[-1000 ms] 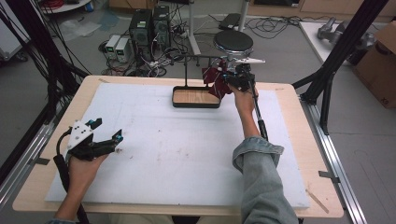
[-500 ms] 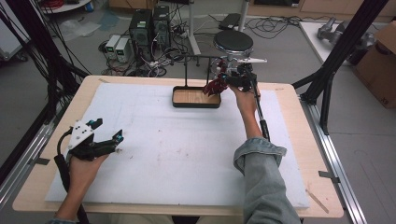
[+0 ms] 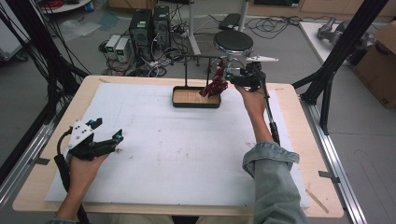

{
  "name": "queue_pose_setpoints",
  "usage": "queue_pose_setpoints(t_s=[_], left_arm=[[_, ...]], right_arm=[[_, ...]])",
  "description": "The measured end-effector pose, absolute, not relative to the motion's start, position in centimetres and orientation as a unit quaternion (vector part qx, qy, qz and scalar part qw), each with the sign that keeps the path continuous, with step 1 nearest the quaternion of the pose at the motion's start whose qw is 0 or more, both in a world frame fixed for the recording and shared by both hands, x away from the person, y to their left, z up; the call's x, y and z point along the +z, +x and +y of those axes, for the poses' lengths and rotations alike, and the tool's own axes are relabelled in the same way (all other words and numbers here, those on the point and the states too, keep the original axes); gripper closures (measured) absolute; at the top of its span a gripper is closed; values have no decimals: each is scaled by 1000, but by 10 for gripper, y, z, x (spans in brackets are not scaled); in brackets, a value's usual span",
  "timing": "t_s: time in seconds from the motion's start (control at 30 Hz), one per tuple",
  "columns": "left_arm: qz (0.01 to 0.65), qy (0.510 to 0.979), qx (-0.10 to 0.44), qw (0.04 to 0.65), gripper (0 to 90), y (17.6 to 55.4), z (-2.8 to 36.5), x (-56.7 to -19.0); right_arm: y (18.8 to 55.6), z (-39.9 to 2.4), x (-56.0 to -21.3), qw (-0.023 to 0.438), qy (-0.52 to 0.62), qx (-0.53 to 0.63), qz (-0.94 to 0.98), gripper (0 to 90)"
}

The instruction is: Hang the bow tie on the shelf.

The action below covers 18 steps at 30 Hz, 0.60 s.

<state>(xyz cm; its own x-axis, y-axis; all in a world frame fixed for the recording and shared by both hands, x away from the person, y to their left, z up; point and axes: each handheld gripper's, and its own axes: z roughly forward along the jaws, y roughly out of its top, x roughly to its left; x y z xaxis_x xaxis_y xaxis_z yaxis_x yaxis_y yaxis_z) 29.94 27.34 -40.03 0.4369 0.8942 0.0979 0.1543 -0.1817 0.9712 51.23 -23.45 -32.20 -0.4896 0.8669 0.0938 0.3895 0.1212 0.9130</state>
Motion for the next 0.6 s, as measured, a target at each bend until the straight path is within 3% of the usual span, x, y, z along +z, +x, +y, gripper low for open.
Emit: queue_pose_setpoints(t_s=[0.6], left_arm=[[386, 680, 364, 506, 170, 300, 271, -402]], right_arm=[[463, -282, -297, 284, 448, 531, 661, 117]])
